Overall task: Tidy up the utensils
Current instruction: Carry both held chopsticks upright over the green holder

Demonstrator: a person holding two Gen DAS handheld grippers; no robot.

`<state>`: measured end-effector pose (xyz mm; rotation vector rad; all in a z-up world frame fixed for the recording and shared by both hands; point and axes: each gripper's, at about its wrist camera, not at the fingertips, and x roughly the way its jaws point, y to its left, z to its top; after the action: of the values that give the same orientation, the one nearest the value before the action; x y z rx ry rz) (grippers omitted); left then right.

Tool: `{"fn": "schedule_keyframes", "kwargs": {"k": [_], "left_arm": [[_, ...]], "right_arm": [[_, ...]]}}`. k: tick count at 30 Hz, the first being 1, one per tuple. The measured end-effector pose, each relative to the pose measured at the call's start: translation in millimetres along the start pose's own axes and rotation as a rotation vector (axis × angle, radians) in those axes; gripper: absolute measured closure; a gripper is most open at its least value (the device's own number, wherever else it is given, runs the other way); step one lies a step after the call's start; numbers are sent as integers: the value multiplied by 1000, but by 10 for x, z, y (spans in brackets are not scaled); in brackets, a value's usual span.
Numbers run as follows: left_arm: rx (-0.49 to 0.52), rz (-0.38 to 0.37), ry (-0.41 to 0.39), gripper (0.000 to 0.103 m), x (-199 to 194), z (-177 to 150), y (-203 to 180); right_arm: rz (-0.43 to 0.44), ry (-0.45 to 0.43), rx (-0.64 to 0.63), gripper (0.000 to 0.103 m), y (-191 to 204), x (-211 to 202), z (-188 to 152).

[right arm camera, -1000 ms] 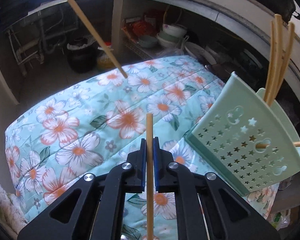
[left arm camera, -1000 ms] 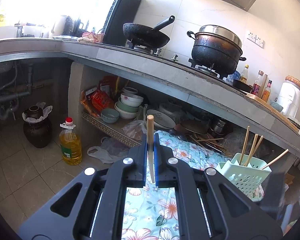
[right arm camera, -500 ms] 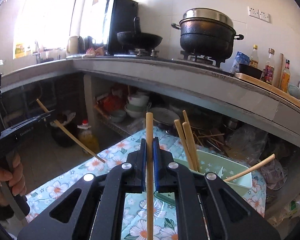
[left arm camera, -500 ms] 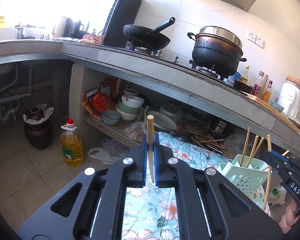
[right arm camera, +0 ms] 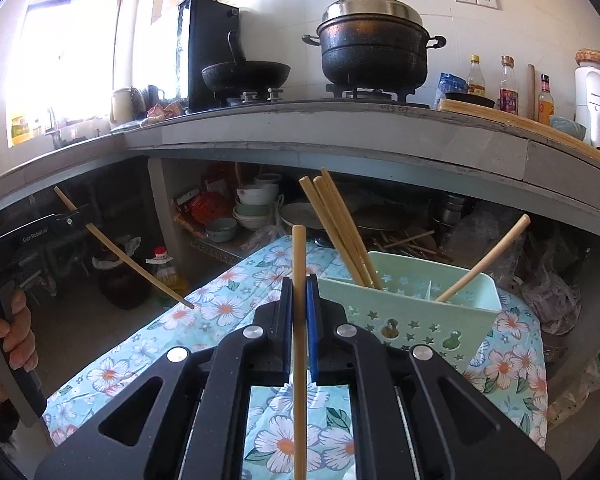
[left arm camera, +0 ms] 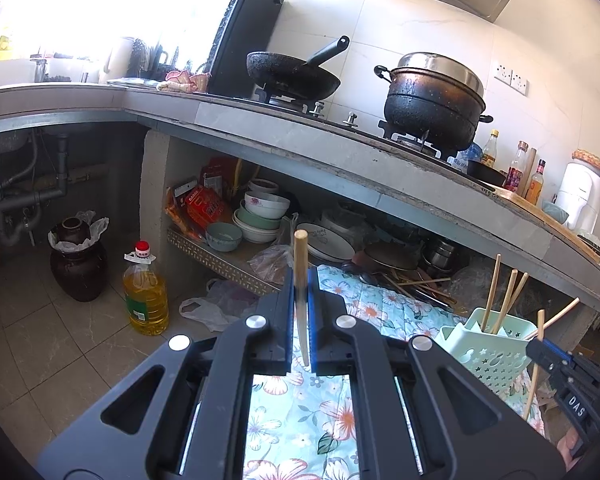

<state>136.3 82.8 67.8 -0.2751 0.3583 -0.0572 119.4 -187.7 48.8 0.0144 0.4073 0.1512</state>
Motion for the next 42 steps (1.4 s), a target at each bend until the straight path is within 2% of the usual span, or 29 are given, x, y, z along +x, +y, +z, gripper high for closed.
{"fn": "schedule_keyframes", "kwargs": {"k": [9,14,21,34,42], "left_arm": [[0,1,-3,99,-3,-5,-1],[1,0,1,99,2,-12,-8],[2,1,-2,99,-24,-5,-1],[3,2,8,99,-22,14,44],[21,-44,54,99,-22,-43,111]], "right_arm": [[-16,-102,122,96,-158,36,127],[-47,-49,98,96,-153,156,-94],[-89,-23,143,96,-354,26,-246],[-143,3,156,96,-458,-416,-360],[-182,-17,153,96,-318,-819,-406]]}}
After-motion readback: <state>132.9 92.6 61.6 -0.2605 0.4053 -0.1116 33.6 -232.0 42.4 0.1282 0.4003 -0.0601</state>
